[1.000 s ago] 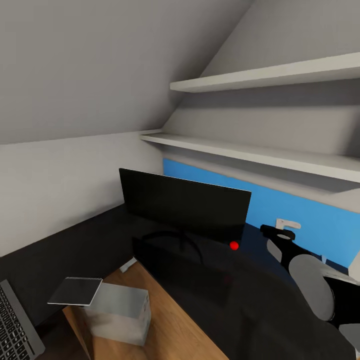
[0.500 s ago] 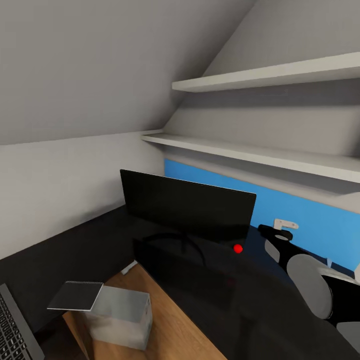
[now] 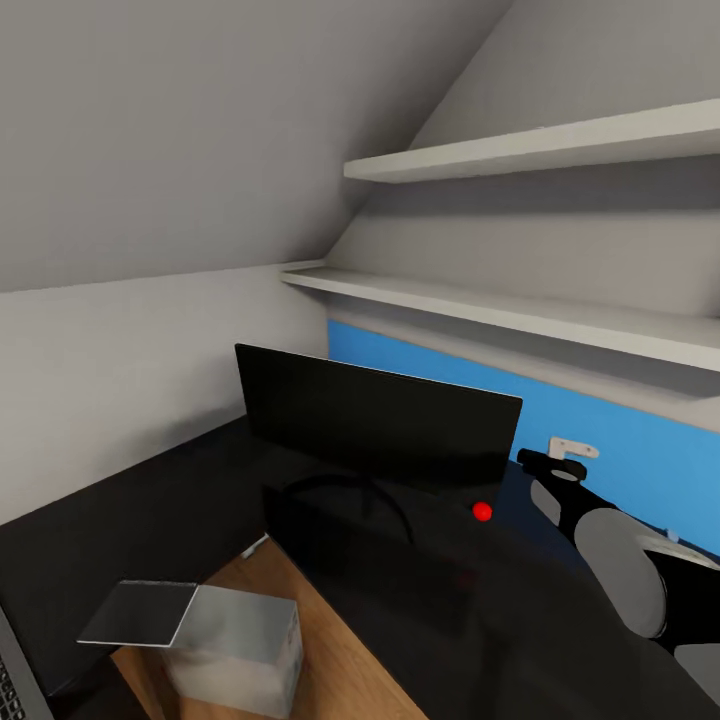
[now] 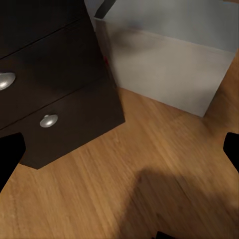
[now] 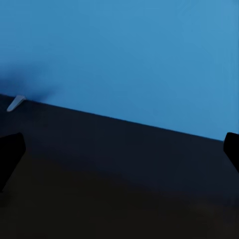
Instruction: In the bedroom, organize the workspace by keeping the computer under the desk, ensuring the monitor is on the desk, placing the keyboard on the desk next to the monitor, placing the mouse on the desk next to the keyboard, moving the folder from the swivel chair onto the desk next to the mouse, stacking the notebook on top of the folder with the pen on top of the notebook, and positioning the swivel chair next to the desk.
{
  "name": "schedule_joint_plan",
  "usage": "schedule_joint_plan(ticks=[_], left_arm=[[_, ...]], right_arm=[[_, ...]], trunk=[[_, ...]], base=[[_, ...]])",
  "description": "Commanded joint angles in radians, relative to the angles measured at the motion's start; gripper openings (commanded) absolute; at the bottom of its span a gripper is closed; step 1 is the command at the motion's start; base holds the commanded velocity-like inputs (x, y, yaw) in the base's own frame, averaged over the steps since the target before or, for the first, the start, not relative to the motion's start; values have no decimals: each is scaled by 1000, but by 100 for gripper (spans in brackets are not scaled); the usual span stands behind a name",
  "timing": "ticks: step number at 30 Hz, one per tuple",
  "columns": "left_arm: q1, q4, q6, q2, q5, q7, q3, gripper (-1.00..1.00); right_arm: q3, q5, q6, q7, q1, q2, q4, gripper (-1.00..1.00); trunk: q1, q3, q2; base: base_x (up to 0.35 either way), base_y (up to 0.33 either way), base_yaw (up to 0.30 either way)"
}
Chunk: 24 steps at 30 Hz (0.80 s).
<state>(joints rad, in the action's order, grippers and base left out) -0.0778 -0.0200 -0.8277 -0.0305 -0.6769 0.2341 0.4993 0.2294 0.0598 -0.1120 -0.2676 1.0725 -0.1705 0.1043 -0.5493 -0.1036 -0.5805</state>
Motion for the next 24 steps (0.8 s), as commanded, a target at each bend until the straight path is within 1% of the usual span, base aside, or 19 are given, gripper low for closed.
schedule_joint_plan(ticks=[1, 5, 10, 13, 15, 16, 20, 24], left_arm=[[0, -1, -1, 0, 0, 10, 8, 100], [0, -1, -1, 0, 0, 10, 8, 100], [0, -1, -1, 0, 0, 10, 8, 100], [0, -1, -1, 0, 0, 11, 7, 100], [0, -1, -1, 0, 0, 11, 7, 100], [0, -1, -1, 0, 0, 11, 7, 100], [0, -1, -1, 0, -1, 11, 7, 100], [0, -1, -1, 0, -1, 11, 7, 100]], right_arm=[[8, 6, -7, -1, 1, 0, -2, 100], [7, 7, -15, -1, 1, -4, -2, 100], [5, 10, -23, 3, 1, -6, -2, 100], [4, 18, -45, 21, 1, -5, -2, 100], [4, 30, -56, 40, 0, -5, -3, 100], [4, 44, -60, 50, 0, -5, -3, 100], [4, 71, -67, 66, -2, -4, -3, 100], [4, 79, -74, 89, -5, -4, -3, 100]], trunk=[[0, -2, -2], [0, -2, -2], [0, -2, -2], [0, -2, -2], [0, -2, -2], [0, -2, -2], [0, -2, -2], [0, -2, -2]], base=[[14, 0, 0], [41, 0, 0], [162, 0, 0], [62, 0, 0], [30, 0, 0], [17, 0, 0], [9, 0, 0], [2, 0, 0]])
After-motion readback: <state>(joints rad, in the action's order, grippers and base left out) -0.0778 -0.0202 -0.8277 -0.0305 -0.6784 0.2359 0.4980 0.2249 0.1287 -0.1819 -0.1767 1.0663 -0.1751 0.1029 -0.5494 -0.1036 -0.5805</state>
